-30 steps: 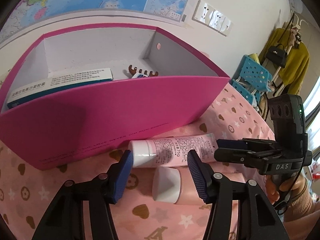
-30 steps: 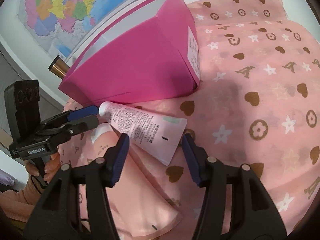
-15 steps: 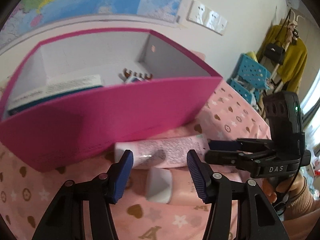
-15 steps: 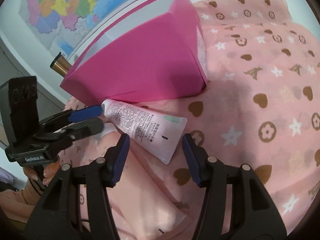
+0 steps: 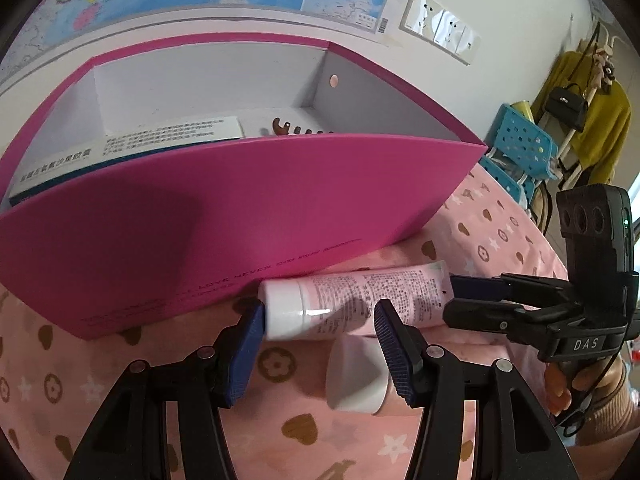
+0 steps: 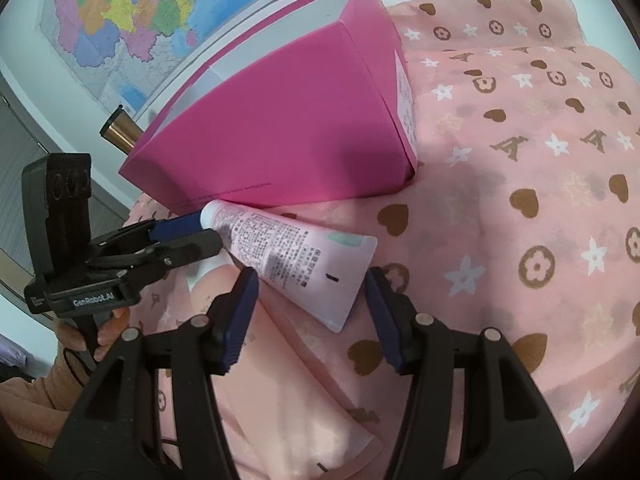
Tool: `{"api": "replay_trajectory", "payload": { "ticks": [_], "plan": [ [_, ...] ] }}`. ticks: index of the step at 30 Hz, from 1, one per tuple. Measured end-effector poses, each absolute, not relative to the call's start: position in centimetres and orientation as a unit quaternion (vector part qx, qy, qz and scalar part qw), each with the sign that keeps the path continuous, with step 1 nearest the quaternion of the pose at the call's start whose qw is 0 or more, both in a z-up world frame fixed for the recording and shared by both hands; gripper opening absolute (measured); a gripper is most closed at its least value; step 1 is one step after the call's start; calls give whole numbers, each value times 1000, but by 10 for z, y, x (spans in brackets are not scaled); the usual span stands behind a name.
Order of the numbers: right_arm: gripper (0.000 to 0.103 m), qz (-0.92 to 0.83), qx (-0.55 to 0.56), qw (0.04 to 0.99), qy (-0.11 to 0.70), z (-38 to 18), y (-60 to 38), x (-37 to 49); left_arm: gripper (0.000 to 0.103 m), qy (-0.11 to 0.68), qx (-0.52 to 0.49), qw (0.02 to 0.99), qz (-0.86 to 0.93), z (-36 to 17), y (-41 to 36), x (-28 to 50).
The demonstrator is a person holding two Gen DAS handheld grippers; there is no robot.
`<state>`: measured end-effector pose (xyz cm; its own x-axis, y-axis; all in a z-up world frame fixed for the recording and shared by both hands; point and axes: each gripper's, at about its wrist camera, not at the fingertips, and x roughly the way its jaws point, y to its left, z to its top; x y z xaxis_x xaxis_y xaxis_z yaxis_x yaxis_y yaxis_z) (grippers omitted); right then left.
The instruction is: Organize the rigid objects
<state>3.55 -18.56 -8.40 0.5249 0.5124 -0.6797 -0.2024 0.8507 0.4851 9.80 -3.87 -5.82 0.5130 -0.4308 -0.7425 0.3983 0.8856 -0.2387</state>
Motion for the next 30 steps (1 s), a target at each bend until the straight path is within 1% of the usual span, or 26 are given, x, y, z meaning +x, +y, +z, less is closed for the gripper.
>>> {"api": "replay_trajectory", "payload": {
  "ticks": [6, 13, 30],
  "plan": [
    [59, 205, 179, 858, 437, -82, -187, 35, 56, 431, -13, 870, -240, -55, -41, 93],
    [59, 197, 159, 869, 425, -68, -185, 30, 56, 427, -15, 871, -242, -48, -42, 86],
    [59, 198, 123, 896, 377, -13, -187, 17, 58, 356, -14, 898, -259, 12, -41, 58]
  ]
}}
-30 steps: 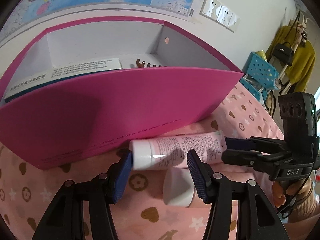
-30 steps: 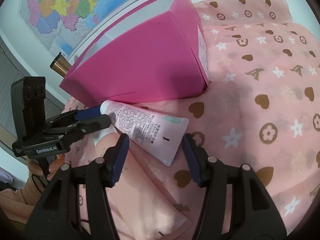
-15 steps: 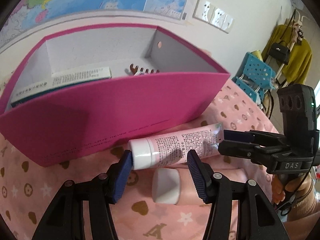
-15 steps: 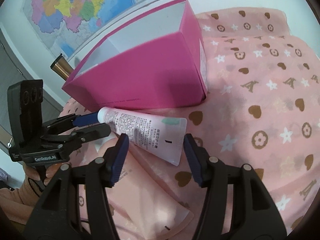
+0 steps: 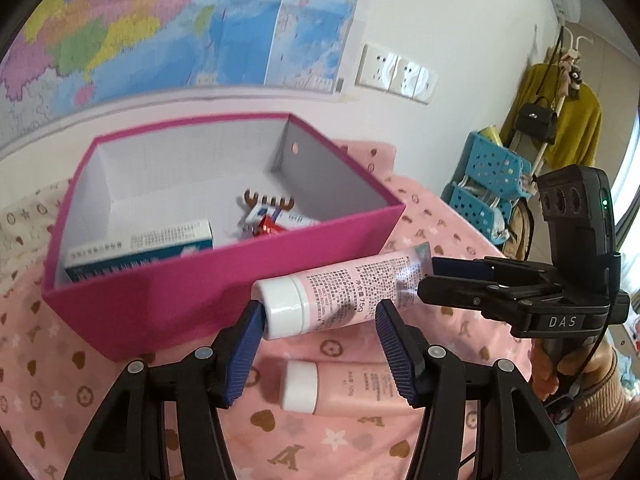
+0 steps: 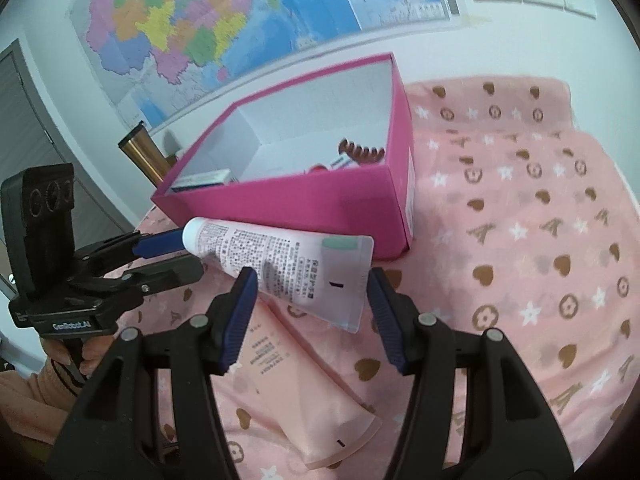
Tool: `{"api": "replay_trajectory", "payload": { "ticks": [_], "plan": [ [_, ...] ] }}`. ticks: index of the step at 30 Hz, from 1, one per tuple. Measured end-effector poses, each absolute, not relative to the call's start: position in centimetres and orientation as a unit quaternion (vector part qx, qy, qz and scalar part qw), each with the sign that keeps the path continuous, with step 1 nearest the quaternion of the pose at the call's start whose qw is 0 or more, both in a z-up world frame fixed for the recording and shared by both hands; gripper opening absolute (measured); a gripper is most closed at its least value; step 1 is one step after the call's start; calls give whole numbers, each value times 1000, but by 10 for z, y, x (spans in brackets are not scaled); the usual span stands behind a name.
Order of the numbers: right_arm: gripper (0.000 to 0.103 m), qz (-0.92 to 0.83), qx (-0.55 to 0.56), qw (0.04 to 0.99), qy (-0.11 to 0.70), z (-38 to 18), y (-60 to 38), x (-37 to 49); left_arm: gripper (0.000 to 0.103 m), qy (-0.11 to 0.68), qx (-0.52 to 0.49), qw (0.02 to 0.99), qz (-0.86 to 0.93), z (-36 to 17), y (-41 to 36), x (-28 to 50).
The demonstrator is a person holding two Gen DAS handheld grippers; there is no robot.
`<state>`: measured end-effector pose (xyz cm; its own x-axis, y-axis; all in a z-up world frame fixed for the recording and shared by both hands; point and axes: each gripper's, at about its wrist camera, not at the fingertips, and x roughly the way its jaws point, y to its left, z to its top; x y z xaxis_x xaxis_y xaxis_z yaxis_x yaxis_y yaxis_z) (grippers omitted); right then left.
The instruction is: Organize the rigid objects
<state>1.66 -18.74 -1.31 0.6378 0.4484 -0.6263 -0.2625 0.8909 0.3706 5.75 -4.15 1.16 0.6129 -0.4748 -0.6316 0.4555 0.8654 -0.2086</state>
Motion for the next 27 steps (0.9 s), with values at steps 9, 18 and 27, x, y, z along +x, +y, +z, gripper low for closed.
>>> {"api": "replay_trajectory", "payload": {
  "ticks": [9, 18, 27],
  "plan": [
    [59, 202, 106, 909, 349, 13, -187, 18, 58, 326, -12, 909, -261, 36, -41, 57],
    [60, 201, 93, 917, 333, 28, -188, 28, 58, 318, -12, 913, -255, 43, -43, 67],
    [60, 201, 87, 920, 326, 35, -189, 38, 58, 316, -9, 916, -247, 47, -45, 74]
  ]
}}
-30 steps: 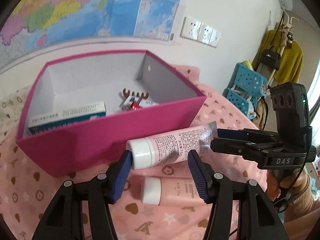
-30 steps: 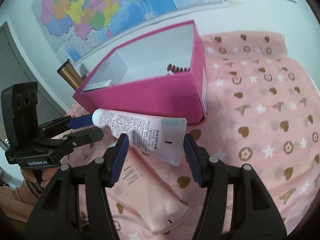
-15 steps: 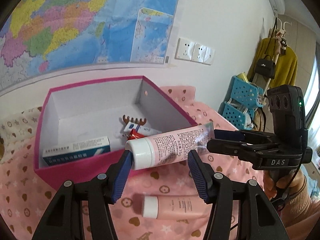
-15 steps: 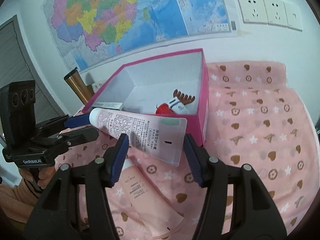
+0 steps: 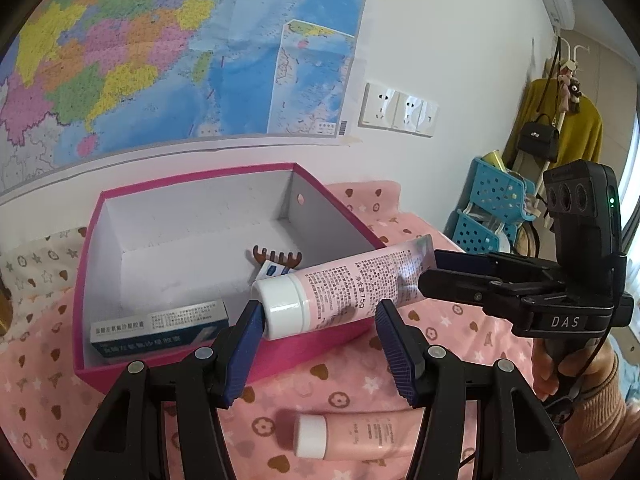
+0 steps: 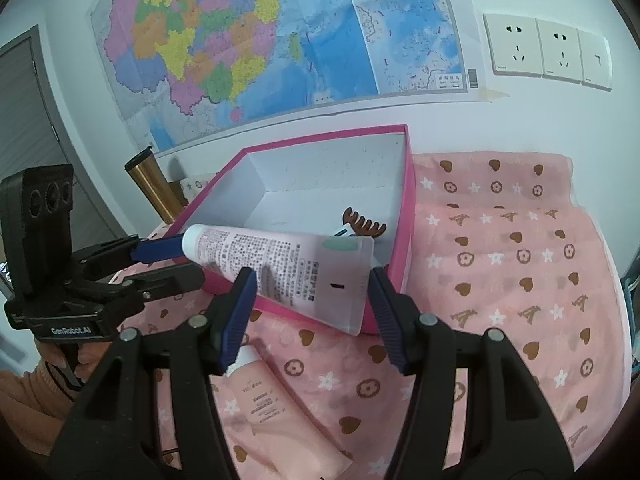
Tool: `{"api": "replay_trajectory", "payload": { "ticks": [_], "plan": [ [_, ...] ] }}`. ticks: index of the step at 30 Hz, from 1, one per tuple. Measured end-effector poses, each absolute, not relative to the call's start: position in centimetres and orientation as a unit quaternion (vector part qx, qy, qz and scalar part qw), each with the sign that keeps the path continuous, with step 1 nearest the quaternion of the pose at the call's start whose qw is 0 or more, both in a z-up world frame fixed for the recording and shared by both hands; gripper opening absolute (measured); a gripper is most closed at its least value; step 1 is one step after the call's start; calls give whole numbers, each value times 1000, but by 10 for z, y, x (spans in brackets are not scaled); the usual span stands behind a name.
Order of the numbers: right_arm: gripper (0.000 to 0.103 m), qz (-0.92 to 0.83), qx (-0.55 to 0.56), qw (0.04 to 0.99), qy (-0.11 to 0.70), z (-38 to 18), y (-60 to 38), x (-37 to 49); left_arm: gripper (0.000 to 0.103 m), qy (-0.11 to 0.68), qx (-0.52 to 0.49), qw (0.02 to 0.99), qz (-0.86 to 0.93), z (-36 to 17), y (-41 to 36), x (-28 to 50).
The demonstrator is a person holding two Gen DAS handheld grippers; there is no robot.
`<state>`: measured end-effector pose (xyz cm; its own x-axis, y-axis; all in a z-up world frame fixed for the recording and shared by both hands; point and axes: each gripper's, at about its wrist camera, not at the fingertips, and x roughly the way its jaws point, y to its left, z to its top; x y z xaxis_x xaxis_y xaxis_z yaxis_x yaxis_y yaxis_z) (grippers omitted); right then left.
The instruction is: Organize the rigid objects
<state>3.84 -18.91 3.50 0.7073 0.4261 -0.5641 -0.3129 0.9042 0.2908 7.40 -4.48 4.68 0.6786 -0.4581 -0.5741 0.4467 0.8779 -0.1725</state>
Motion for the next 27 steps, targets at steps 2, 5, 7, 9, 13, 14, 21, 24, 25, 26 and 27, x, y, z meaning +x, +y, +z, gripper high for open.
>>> {"api": "replay_trajectory", "payload": {
  "ticks": [2, 5, 7, 9, 13, 14, 21, 24, 25, 26, 27],
  "plan": [
    [60, 200, 85, 920, 325, 35, -189, 40, 58, 317, -11, 916, -247, 47, -45, 76],
    [60, 202, 86, 920, 326, 35, -190, 42, 58, 316, -10, 916, -246, 47, -45, 78],
    [60, 200, 86, 920, 326, 36, -191, 44, 58, 316, -9, 916, -246, 47, -46, 80],
    [60, 199, 86, 920, 326, 36, -191, 46, 58, 317, -9, 916, -245, 47, -47, 82],
    [60, 199, 86, 920, 326, 37, -191, 49, 58, 317, -13, 917, -242, 48, -46, 86],
    [60, 199, 85, 920, 326, 37, -192, 50, 58, 317, -13, 917, -242, 48, -46, 87],
    [60, 200, 84, 921, 325, 39, -192, 56, 58, 317, -14, 918, -239, 46, -46, 92],
    [60, 200, 83, 920, 325, 40, -192, 59, 58, 320, -16, 917, -238, 45, -46, 95],
    [60, 200, 83, 921, 325, 40, -191, 58, 58, 321, -17, 917, -237, 44, -46, 96],
    [60, 200, 83, 920, 326, 40, -191, 59, 58, 322, -17, 916, -237, 44, -46, 97],
    [60, 200, 83, 920, 326, 40, -191, 59, 58, 323, -17, 916, -236, 43, -46, 97]
  ]
}}
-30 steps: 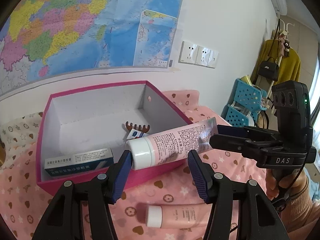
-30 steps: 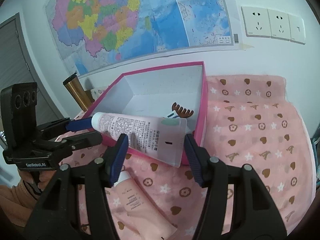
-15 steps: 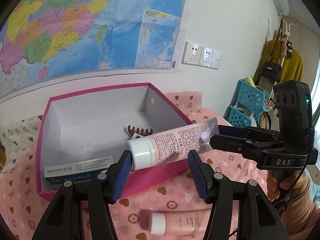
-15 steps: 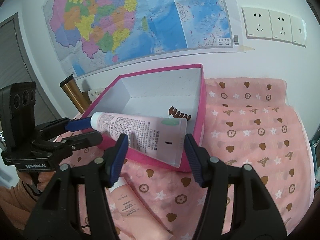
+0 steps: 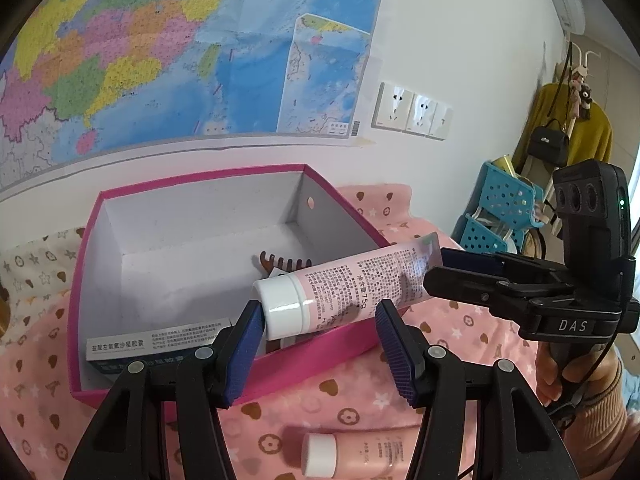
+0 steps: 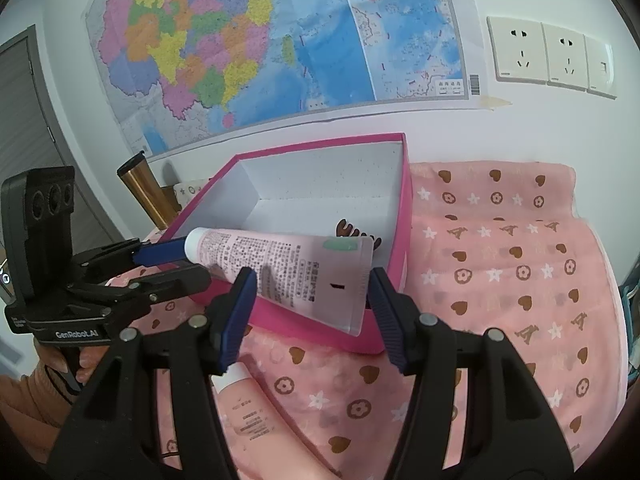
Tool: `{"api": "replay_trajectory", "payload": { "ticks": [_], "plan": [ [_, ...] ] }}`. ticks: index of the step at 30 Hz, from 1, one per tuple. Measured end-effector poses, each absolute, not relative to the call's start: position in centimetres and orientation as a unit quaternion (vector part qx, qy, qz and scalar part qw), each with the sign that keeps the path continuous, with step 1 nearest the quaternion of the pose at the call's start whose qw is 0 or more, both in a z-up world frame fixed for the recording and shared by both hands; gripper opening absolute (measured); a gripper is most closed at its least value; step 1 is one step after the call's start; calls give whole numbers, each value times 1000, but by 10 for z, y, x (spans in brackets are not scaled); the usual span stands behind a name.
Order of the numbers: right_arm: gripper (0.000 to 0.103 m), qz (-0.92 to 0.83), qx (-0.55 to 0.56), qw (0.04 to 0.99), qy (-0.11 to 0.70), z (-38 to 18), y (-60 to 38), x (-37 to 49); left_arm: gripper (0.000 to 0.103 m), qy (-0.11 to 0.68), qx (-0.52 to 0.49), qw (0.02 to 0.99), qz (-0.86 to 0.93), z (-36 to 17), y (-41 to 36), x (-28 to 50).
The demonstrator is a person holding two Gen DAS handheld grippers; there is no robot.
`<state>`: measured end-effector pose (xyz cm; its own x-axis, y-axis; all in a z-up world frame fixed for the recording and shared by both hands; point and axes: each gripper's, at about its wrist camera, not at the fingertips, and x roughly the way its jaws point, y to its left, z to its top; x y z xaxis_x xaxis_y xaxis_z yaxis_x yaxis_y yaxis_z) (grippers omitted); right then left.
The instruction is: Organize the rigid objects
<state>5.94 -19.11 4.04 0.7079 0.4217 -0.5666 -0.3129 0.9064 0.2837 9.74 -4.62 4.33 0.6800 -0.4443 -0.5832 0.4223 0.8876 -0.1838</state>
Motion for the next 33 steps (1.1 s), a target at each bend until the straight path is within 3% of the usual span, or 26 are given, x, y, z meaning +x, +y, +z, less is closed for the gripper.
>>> {"api": "replay_trajectory", "payload": {
  "ticks": [33],
  "plan": [
    [60, 196, 83, 917, 339, 35, -191, 76, 58, 339, -22, 914, -221, 35, -49, 118]
  ]
}}
